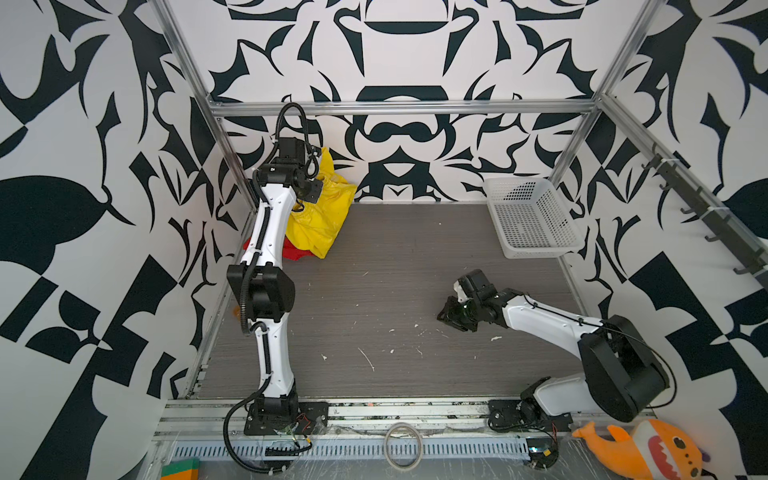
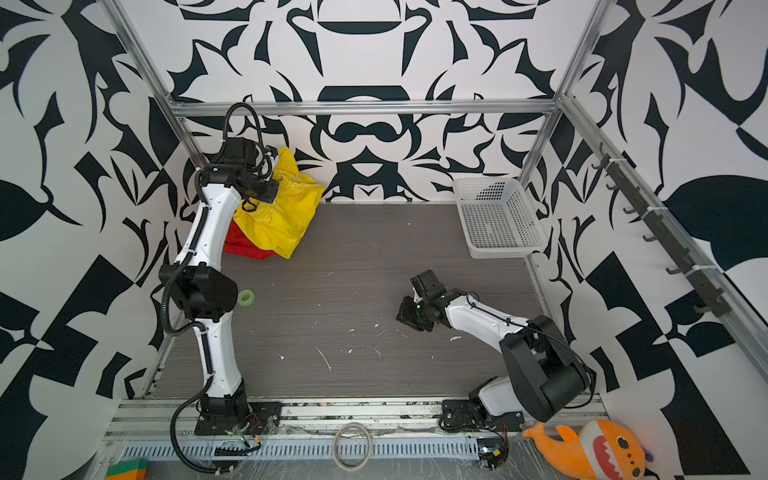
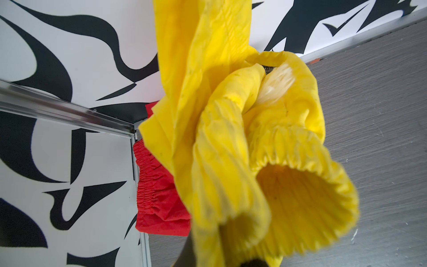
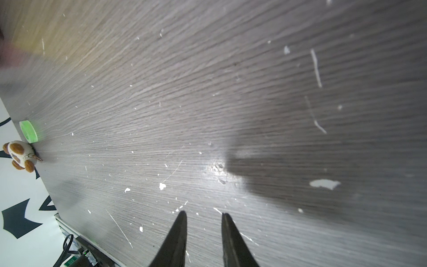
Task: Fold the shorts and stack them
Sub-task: 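Carry the yellow shorts over the red shorts with the left gripper while the right withdraws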
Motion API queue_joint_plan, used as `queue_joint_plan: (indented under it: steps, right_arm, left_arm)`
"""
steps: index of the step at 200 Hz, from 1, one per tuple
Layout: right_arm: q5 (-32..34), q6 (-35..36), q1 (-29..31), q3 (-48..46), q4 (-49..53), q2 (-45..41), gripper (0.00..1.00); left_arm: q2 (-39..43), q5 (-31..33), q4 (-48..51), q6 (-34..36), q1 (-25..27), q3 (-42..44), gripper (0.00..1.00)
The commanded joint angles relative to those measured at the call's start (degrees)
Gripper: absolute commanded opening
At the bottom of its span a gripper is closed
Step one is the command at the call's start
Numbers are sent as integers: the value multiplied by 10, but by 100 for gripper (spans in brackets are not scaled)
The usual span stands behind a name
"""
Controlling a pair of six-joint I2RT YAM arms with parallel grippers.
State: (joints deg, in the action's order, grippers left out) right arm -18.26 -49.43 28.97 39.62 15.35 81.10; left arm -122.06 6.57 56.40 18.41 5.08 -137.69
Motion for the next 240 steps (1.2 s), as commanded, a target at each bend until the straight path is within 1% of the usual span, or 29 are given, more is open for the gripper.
queue_joint_plan:
  steps: [1,50,119,165,204,240]
  right_arm:
    - [10,-3,6,24,-6,-1,31]
    - [10,-4,10,32,-7,11,31]
    - [13,-5,17,39,-6,22,31]
    - [13,-5,18,45,-4,33,31]
    - [15,-6,20,52,-2,41,30]
    - [17,-6,21,63,2,52,30]
  left_arm:
    - [47,-27,-22,-4,-8,-29,0]
    - [53,-50,-29,-11,-24,-28,0]
    - [26,-73,-30,-19,-50,-27,0]
    - [-9,-125,-34,-28,-77,-30,0]
    - [-41,-127,-32,-26,-87,-33,0]
    - [-71,-112,-39,-23,-96,-50,0]
